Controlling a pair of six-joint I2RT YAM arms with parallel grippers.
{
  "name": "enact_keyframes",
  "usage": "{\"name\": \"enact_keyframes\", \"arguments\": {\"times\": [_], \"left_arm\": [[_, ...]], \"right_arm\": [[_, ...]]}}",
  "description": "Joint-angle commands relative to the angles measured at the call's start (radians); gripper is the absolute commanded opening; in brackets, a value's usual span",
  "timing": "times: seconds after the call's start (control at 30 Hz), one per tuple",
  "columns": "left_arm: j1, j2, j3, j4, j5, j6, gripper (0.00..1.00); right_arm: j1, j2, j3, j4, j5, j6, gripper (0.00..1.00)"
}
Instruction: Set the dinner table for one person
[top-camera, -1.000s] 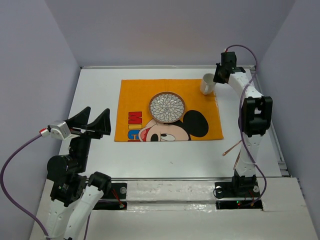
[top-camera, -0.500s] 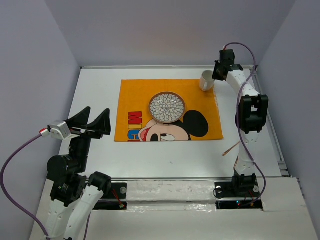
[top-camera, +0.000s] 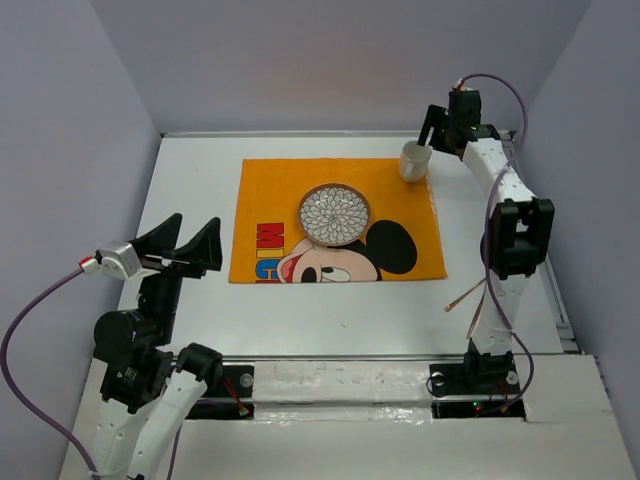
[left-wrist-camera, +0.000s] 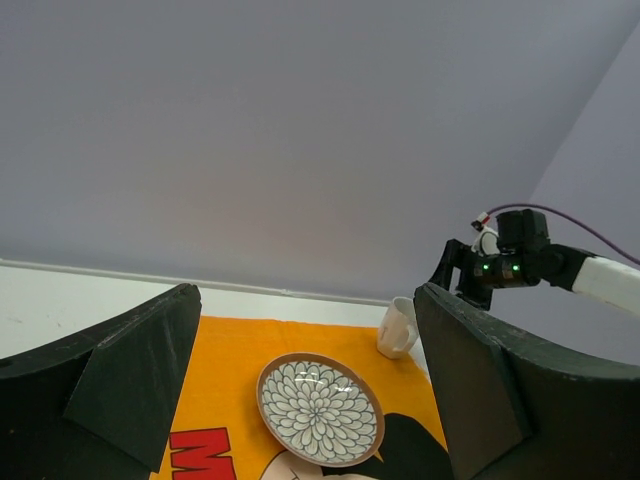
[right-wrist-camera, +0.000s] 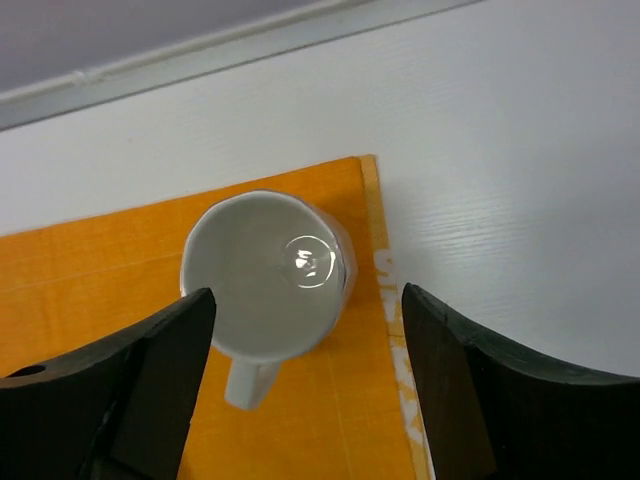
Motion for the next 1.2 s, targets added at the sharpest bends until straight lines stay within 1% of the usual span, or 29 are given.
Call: {"name": "enact_keyframes", "arguments": {"times": [0.0,0.07,0.1,0.17,0.2,0.23,0.27,0.3,0.33,0.37,0.43,0.5,0.57,0.67,0.7,0.77,0.8,0.87,1.03,1.17], "left_arm": [[-0.018,-0.025,-0.01,0.041,0.018,0.014,0.99],[-0.028,-0.039,-0.011,0.04,0.02,0.012,0.99],[-0.043,-0.048,-0.01,0.041,0.017,0.014,0.99],[-0.06,-0.057,-0.01,0.04,0.009,0.018,0.99],[-0.07,-0.06,-0.008,0.037,0.005,0.02,0.99],[-0.088,-0.069,-0.008,0.038,0.001,0.02,0.99],[-0.097,-0.071,-0.007,0.035,-0.003,0.023,0.99],[-0.112,-0.08,-0.006,0.037,-0.006,0.024,0.99],[-0.117,-0.086,-0.003,0.037,-0.014,0.026,0.99],[-0.123,-0.093,-0.005,0.035,-0.018,0.031,0.99],[-0.136,-0.112,-0.003,0.029,-0.044,0.037,0.99],[-0.145,-0.122,-0.002,0.024,-0.058,0.041,0.99],[-0.159,-0.126,0.001,0.018,-0.078,0.044,0.99],[-0.177,-0.129,0.006,0.003,-0.126,0.044,0.99],[-0.185,-0.131,0.007,-0.011,-0.144,0.046,0.99],[-0.188,-0.131,0.015,-0.028,-0.221,0.043,0.99],[-0.191,-0.132,0.02,-0.044,-0.277,0.038,0.99],[-0.194,-0.134,0.021,-0.058,-0.32,0.038,0.99],[-0.211,-0.125,0.018,-0.06,-0.351,0.043,0.99],[-0.229,-0.117,0.013,-0.055,-0.359,0.055,0.99]], "right_arm": [[0.005,-0.341,-0.246,0.082,0.063,0.086,0.77],[0.005,-0.468,-0.446,0.173,0.083,0.124,0.74],[0.005,-0.592,-0.65,0.2,0.109,0.161,0.7],[-0.009,-0.712,-0.834,0.233,0.117,0.193,0.68],[-0.03,-0.766,-0.987,0.234,0.129,0.219,0.64],[-0.046,-0.873,-1.056,0.231,0.128,0.235,0.61],[-0.081,-0.922,-1.121,0.218,0.112,0.248,0.59],[-0.099,-0.97,-1.223,0.201,0.082,0.274,0.59],[-0.112,-1.056,-1.267,0.179,0.074,0.291,0.58],[-0.121,-1.094,-1.307,0.152,0.065,0.298,0.58],[-0.133,-1.163,-1.356,0.074,0.08,0.314,0.57],[-0.142,-1.168,-1.362,0.035,0.092,0.315,0.57],[-0.156,-1.132,-1.361,-0.011,0.088,0.319,0.56],[-0.181,-1.09,-1.362,-0.025,0.088,0.334,0.54],[-0.181,-1.08,-1.362,-0.023,0.089,0.341,0.51],[-0.192,-1.052,-1.364,-0.025,0.105,0.362,0.48],[-0.201,-1.032,-1.364,-0.026,0.118,0.365,0.48],[-0.214,-1.018,-1.361,-0.037,0.09,0.362,0.47],[-0.227,-0.966,-1.342,-0.057,0.092,0.361,0.47],[-0.236,-0.885,-1.321,-0.08,0.097,0.365,0.46]]}}
